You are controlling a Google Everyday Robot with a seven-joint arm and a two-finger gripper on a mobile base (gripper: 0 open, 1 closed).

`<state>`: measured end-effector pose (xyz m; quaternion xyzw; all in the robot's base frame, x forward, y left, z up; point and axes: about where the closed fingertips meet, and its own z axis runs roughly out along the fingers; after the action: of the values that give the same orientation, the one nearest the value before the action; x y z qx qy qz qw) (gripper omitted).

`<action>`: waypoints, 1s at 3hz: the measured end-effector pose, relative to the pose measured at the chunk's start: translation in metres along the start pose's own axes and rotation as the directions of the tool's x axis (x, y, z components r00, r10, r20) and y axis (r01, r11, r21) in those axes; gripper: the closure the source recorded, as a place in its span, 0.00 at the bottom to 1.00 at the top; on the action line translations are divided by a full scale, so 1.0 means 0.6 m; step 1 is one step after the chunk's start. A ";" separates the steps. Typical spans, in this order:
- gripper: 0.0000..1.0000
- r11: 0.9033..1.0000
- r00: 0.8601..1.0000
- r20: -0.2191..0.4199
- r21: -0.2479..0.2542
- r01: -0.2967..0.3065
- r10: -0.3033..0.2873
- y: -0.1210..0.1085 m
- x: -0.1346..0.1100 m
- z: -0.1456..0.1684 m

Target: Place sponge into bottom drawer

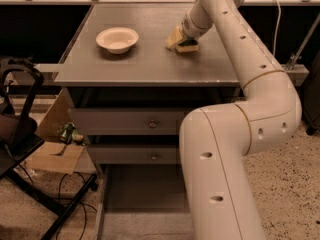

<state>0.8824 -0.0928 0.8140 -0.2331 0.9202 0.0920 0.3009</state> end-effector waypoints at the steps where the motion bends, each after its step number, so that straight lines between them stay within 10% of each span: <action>1: 0.88 1.000 1.000 0.000 0.000 0.000 0.000 0.000 0.000 0.000; 3: 1.00 1.000 1.000 0.000 0.000 0.000 0.000 0.002 -0.006 -0.010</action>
Offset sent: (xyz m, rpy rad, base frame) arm 0.0000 0.0000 0.0000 0.0000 0.0000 0.0000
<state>0.8811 -0.0925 0.8208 -0.2331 0.9201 0.0919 0.3009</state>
